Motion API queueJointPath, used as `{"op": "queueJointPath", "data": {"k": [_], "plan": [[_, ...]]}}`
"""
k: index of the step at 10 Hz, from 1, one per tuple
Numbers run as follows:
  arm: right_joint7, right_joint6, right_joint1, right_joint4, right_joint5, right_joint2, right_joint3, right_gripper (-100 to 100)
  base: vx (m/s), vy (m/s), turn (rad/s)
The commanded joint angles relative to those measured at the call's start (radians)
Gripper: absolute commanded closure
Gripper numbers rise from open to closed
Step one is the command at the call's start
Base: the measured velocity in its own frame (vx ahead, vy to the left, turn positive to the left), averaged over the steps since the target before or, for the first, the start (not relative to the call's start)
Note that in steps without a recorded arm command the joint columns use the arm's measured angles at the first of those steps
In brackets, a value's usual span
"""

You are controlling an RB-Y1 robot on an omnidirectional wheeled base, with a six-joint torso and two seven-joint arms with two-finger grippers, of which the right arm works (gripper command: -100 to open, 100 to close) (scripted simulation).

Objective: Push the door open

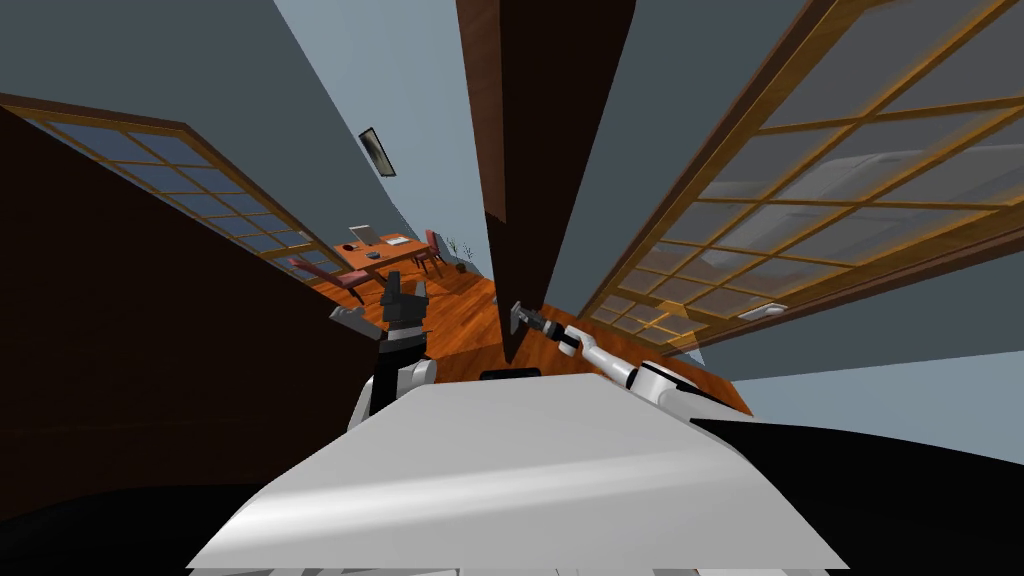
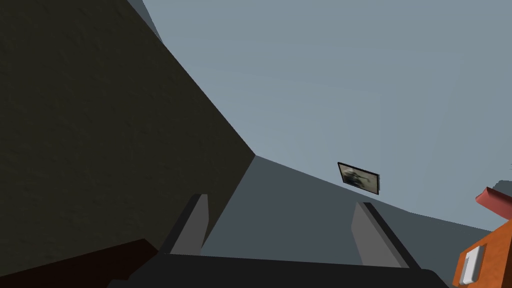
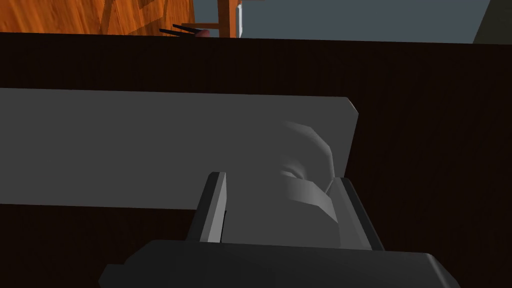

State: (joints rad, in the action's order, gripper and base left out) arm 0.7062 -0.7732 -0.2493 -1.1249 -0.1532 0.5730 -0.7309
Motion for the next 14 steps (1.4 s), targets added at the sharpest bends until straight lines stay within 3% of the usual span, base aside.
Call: {"op": "queueJointPath", "data": {"k": [1, 2, 7, 14], "plan": [[-0.022, 0.021, 0.002, 0.000, -0.006, -0.030, 0.013, 100, 0.083, 0.085, -0.090], [-0.044, 0.045, 0.009, -0.001, -0.012, -0.062, 0.024, 100, 0.084, 0.105, -0.103], [-0.113, 0.122, 0.031, -0.005, -0.034, -0.163, 0.062, 100, 0.108, 0.111, -0.053], [-0.229, 0.250, 0.067, -0.012, -0.070, -0.333, 0.124, 100, 0.088, 0.101, -0.081]]}}
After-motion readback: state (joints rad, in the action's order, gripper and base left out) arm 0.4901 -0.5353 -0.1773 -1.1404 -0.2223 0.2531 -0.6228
